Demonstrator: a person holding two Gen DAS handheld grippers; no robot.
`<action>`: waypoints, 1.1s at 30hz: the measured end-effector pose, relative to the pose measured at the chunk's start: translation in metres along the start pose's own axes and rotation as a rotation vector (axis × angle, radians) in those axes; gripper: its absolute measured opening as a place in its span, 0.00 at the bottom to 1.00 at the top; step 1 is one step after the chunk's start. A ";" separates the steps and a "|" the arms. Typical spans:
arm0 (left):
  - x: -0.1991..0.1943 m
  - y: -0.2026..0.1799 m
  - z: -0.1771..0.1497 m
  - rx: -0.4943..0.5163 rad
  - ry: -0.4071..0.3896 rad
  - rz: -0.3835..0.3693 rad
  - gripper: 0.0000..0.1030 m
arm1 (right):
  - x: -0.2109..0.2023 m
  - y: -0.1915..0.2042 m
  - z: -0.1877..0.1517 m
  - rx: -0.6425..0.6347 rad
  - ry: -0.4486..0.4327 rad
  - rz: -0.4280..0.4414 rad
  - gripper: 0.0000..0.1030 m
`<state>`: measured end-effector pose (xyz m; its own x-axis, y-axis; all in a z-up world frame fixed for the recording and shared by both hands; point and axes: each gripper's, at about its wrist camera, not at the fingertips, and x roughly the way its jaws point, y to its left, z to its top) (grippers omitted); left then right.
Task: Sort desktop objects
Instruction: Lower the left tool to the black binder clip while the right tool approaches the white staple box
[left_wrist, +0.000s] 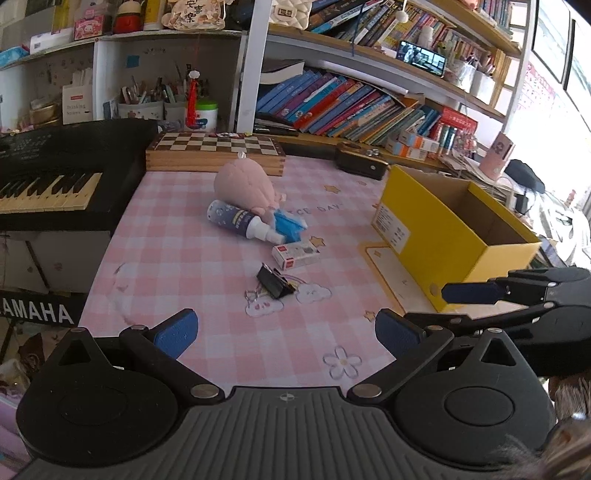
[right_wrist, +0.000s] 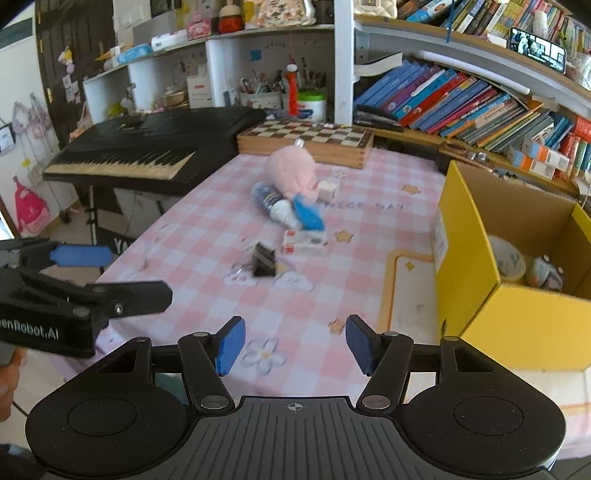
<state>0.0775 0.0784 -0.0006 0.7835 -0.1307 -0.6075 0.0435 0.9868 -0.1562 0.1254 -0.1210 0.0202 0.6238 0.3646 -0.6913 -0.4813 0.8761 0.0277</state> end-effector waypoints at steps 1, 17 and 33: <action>0.005 -0.001 0.002 -0.002 -0.002 0.004 1.00 | 0.004 -0.003 0.003 -0.002 -0.003 -0.001 0.59; 0.082 -0.009 0.022 -0.028 0.019 0.096 0.95 | 0.066 -0.044 0.051 0.002 -0.019 0.001 0.59; 0.149 -0.013 0.029 0.027 0.101 0.132 0.45 | 0.111 -0.057 0.073 0.011 0.033 0.060 0.59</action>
<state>0.2115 0.0494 -0.0661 0.7173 -0.0073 -0.6967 -0.0381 0.9980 -0.0497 0.2668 -0.1074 -0.0057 0.5733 0.4057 -0.7118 -0.5102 0.8566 0.0773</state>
